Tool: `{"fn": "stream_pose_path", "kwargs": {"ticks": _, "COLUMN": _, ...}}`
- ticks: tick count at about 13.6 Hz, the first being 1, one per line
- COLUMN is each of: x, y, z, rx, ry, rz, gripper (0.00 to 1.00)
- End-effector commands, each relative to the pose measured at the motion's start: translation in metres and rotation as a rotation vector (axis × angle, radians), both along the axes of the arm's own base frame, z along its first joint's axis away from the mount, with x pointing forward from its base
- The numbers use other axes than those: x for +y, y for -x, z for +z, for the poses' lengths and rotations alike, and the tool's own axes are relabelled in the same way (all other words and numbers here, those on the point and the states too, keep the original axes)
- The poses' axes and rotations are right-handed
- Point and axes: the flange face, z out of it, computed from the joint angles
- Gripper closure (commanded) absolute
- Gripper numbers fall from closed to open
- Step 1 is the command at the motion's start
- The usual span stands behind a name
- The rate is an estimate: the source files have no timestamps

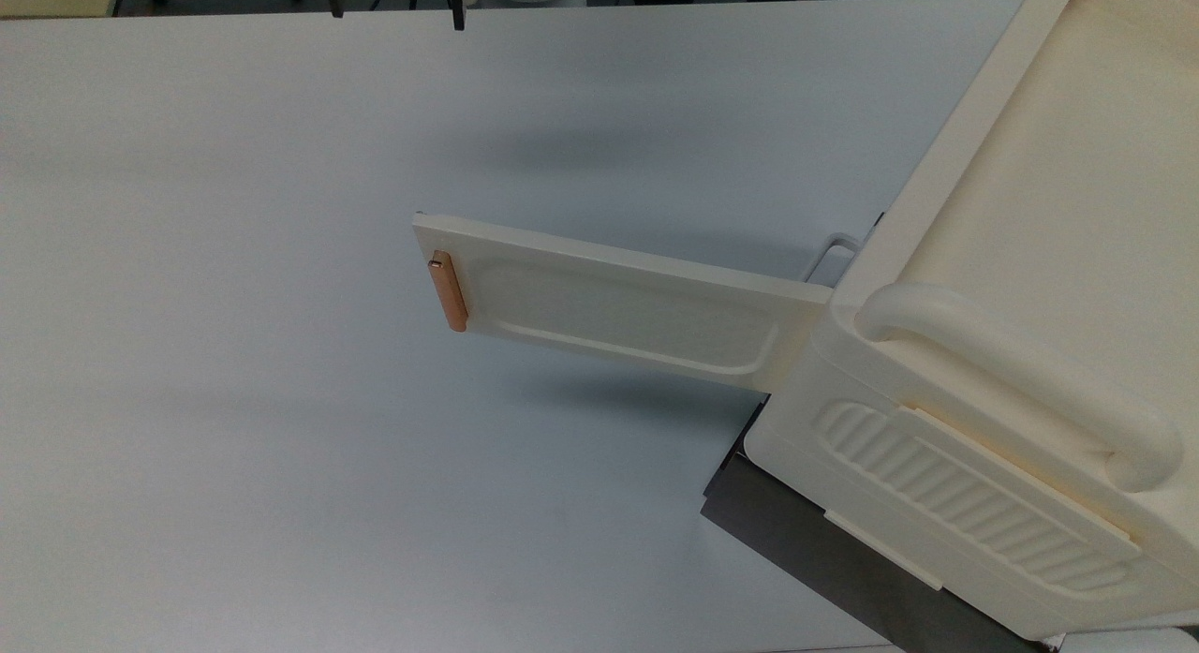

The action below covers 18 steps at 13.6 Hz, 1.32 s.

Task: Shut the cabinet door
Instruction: 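Lower the gripper toward the open cream door's orange handle edge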

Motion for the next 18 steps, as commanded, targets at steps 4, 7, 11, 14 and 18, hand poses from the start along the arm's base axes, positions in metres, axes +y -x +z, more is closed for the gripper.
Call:
{"fn": "stream_pose_path", "kwargs": {"ticks": 4, "x": -0.0008, "y": 0.0067, "z": 0.0049, "rx": -0.004, "ry": -0.010, "rz": 0.044, "gripper": 0.00}}
{"fn": "stream_pose_path", "kwargs": {"ticks": 7, "x": -0.0018, "y": 0.0068, "z": 0.0049, "rx": -0.004, "ry": -0.008, "rz": 0.045, "gripper": 0.07}}
{"fn": "stream_pose_path", "kwargs": {"ticks": 11, "x": -0.0013, "y": 0.0062, "z": 0.0060, "rx": -0.006, "ry": -0.012, "rz": 0.099, "gripper": 0.79}}
{"fn": "stream_pose_path", "kwargs": {"ticks": 14, "x": -0.0004, "y": 0.0061, "z": 0.0102, "rx": -0.017, "ry": -0.036, "rz": 0.103, "gripper": 1.00}}
{"fn": "stream_pose_path", "kwargs": {"ticks": 18, "x": -0.0044, "y": 0.0008, "z": 0.0123, "rx": -0.046, "ry": -0.045, "rz": 0.096, "gripper": 1.00}}
